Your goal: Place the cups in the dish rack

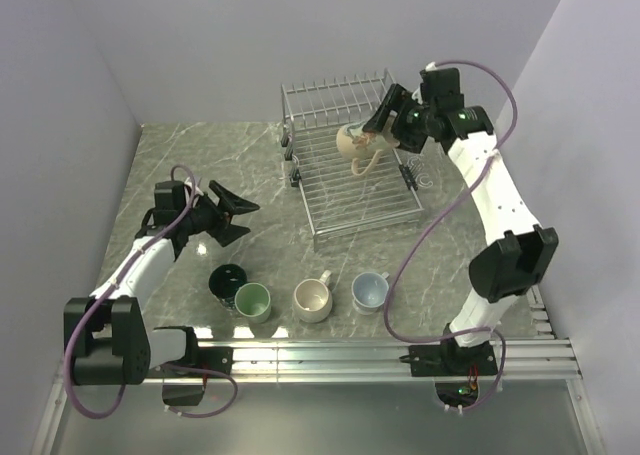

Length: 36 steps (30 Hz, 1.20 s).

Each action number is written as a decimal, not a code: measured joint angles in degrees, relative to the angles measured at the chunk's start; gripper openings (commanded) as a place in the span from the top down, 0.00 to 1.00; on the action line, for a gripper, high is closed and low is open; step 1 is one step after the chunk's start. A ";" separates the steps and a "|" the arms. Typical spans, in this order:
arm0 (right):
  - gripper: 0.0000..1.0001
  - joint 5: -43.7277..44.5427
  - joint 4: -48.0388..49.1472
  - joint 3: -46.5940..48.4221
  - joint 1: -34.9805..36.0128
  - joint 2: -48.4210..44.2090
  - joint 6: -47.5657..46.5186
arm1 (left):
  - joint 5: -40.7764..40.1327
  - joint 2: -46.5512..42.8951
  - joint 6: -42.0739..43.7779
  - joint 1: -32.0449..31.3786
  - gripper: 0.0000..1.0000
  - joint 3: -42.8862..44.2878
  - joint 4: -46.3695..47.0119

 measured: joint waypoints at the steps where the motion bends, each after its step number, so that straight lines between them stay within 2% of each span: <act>1: 1.00 3.32 -2.84 3.39 0.57 1.40 -1.33 | -0.22 0.00 0.92 0.26 0.16 0.31 -1.16; 7: 1.00 20.76 -15.91 21.75 6.45 13.18 -6.97 | -1.73 0.00 5.81 1.18 0.17 3.17 -7.34; 13: 1.00 25.57 -19.85 22.77 11.17 20.41 -7.10 | -2.56 0.00 9.03 1.18 0.19 4.52 -11.74; 20: 1.00 29.44 -22.32 26.03 12.35 28.44 -6.67 | -2.54 -0.02 9.92 1.16 0.21 4.42 -14.25; 27: 0.98 33.22 -21.18 28.70 12.90 30.21 -5.90 | -2.99 0.92 11.80 0.50 0.22 4.46 -16.76; 28: 0.89 33.66 -21.00 28.81 13.05 30.42 -5.84 | -3.02 1.27 12.07 0.50 0.22 4.48 -16.79; 29: 0.70 33.83 -20.87 28.81 13.16 30.58 -5.77 | -3.13 1.64 12.24 0.50 0.22 4.48 -16.83; 32: 0.53 33.99 -20.55 28.81 13.68 31.08 -5.81 | -3.21 2.32 12.35 0.50 0.22 4.48 -16.98; 33: 0.44 34.14 -20.52 28.81 13.90 31.08 -5.86 | -3.26 2.43 12.35 0.50 0.22 4.48 -16.96; 36: 0.37 33.97 -20.02 28.81 14.36 31.08 -5.86 | -3.34 2.54 12.35 0.50 0.22 4.48 -16.96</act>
